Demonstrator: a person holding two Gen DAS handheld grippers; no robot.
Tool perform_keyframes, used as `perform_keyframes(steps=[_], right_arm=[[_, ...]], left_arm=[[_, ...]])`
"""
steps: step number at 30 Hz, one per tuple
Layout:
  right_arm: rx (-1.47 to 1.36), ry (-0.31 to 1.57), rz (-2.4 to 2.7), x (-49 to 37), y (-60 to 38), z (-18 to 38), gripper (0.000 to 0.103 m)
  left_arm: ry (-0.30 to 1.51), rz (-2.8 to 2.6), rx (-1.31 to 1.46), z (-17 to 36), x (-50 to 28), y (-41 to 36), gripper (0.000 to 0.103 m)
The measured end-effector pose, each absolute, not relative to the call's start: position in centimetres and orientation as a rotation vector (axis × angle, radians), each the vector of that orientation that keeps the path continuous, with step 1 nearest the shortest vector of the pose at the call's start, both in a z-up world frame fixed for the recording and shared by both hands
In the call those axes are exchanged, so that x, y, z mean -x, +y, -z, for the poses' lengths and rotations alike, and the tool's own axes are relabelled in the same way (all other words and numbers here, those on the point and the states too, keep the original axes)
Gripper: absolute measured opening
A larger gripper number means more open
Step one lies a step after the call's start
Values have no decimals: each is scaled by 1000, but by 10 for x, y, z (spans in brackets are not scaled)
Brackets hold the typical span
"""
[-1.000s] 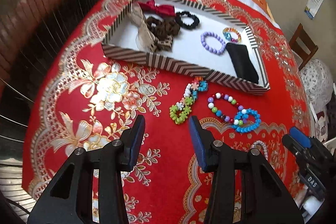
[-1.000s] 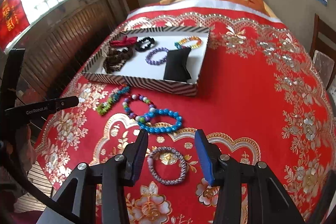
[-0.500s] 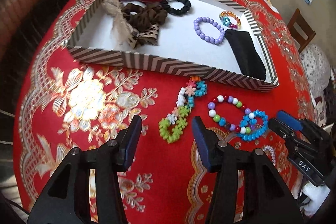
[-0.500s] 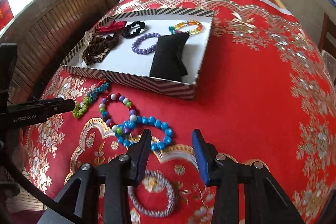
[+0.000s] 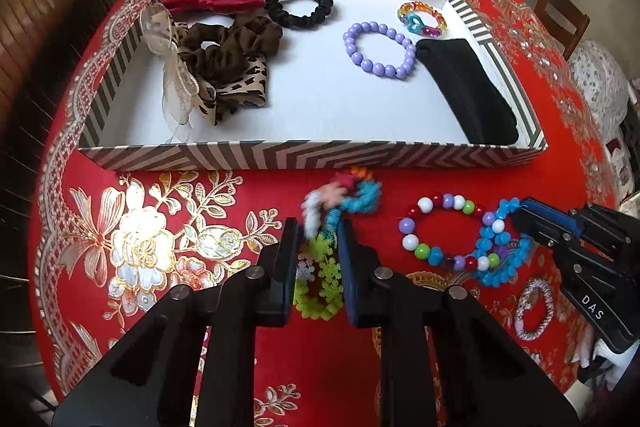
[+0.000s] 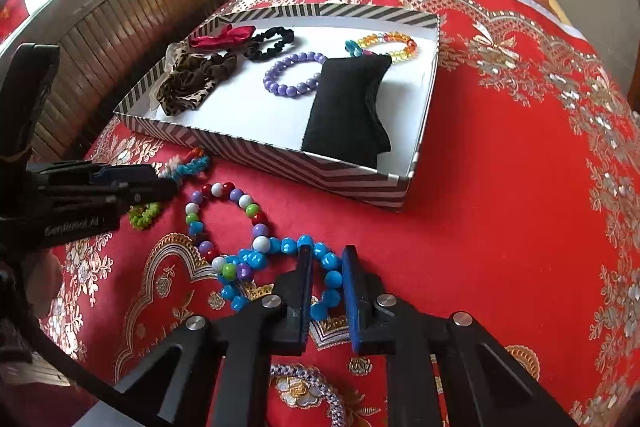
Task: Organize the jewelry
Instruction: 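Grasp green flower-bead bracelet with left tool while right tool grasps blue bead bracelet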
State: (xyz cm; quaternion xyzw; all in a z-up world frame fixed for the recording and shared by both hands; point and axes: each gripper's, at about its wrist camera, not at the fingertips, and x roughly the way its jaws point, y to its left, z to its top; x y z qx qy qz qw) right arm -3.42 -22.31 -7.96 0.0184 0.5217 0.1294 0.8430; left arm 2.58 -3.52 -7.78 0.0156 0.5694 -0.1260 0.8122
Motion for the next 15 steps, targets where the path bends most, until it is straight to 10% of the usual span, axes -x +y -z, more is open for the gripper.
perform_keyframes(steps=[15], right_arm=[[-77, 926, -327, 47, -228, 1, 9]], left_arm=[[1144, 244, 146, 27, -7, 1, 11]])
